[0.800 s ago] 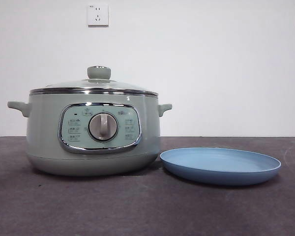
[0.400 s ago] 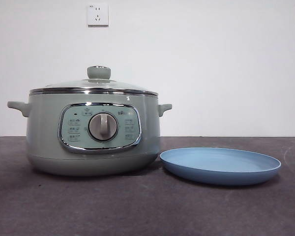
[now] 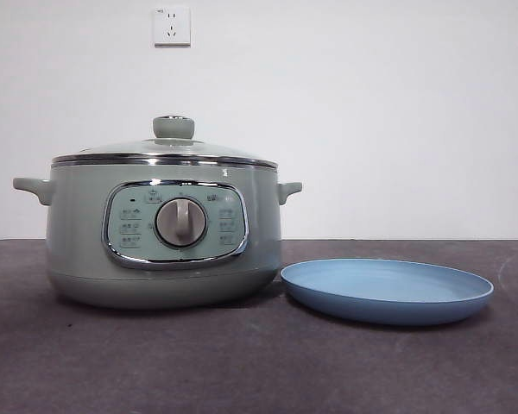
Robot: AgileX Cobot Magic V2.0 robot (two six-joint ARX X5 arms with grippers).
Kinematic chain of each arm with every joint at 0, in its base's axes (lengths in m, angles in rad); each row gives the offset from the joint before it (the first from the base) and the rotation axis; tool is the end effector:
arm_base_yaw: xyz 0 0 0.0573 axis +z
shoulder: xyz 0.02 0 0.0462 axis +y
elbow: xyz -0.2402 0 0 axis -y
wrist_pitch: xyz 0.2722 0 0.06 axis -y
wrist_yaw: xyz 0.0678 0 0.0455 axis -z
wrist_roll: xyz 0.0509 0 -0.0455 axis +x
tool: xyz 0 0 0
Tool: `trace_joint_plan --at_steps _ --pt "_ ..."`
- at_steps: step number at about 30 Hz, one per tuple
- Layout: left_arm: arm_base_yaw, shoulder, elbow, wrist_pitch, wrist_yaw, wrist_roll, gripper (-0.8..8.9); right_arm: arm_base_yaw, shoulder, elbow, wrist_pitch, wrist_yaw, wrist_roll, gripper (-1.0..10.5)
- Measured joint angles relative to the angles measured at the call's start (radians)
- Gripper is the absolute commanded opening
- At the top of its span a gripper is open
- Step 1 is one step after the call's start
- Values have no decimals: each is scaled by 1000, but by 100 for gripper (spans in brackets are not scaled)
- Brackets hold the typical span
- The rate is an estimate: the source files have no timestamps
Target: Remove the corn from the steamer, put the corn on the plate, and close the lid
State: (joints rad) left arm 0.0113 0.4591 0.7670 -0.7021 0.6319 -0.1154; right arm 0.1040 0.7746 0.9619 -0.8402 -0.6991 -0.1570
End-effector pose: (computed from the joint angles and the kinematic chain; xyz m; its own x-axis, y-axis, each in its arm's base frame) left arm 0.1467 -0.0284 0.3078 0.7516 -0.5822 -0.3099 0.4884 0.8071 -0.3317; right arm 0.1850 0.0522 0.3163 0.5379 0.7032 -0.4650 -0.6751 0.6896 0.2619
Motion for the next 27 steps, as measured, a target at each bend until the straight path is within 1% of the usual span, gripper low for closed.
trace_joint_plan --at_steps 9,14,19,23,27 --pt "0 6 0 6 0 0 593 0 0 0 0 1 16 661" --pt "0 47 0 85 0 2 593 0 0 0 0 2 22 661" --pt "-1 146 6 211 0 2 593 0 3 0 0 2 22 661" --pt "-23 267 53 281 -4 2 593 0 16 0 0 2 22 661" --pt "-74 424 140 348 -66 3 593 0 35 0 0 2 22 661"
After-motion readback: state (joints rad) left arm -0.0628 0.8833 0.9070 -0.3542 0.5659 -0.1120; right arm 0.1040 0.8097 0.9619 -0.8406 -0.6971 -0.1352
